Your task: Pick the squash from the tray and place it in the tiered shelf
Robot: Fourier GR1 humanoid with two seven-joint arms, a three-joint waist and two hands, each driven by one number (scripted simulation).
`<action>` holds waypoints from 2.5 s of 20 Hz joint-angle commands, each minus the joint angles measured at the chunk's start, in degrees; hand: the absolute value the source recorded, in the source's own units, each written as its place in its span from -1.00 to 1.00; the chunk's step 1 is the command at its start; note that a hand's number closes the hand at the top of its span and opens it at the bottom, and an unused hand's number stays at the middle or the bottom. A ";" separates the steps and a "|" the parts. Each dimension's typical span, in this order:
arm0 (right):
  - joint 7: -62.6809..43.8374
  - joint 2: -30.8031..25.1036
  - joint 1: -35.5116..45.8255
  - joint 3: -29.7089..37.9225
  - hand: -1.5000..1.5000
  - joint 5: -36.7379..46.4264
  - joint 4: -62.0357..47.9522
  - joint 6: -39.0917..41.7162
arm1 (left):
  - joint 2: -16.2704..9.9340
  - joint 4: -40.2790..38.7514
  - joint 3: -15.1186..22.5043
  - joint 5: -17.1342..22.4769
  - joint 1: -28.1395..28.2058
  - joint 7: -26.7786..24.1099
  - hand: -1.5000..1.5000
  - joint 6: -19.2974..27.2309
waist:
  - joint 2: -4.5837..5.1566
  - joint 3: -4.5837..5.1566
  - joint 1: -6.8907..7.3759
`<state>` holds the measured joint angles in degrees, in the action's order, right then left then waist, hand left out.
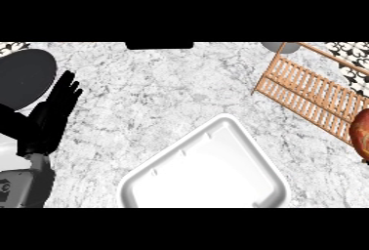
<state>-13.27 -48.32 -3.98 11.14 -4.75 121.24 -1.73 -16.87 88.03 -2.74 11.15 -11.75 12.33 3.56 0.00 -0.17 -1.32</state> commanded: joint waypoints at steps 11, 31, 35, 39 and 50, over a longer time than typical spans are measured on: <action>25.38 -6.19 12.78 11.14 1.00 -4.08 -43.54 21.83 | 2.44 -2.20 1.22 -2.56 -3.21 -0.08 0.00 -0.79 | 0.15 0.15 1.74; 43.14 -5.79 37.72 14.91 -1.00 2.37 -84.45 17.36 | 4.33 -3.19 0.67 -4.77 -3.25 -1.06 0.00 -0.93 | 0.39 0.08 2.45; 40.46 -13.21 41.02 13.18 -1.00 2.96 -91.37 29.62 | 1.80 -2.95 -1.41 -1.95 -3.55 0.05 0.00 -4.44 | 0.51 0.08 2.90; 39.34 -17.45 41.76 13.08 -1.00 3.03 -98.12 38.55 | 2.79 -0.45 -0.49 -2.61 -2.85 1.09 0.00 -3.24 | 0.67 -0.03 3.66; 48.64 -25.67 35.38 17.22 -1.00 -0.40 -104.32 54.23 | 3.81 -1.63 -1.34 -3.40 -2.25 -0.17 0.00 -1.46 | 0.53 -0.44 1.37</action>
<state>27.10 -72.72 34.07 27.23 -3.79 18.93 40.54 -13.54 86.57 -3.78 8.05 -14.97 12.67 1.31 0.72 -0.48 0.97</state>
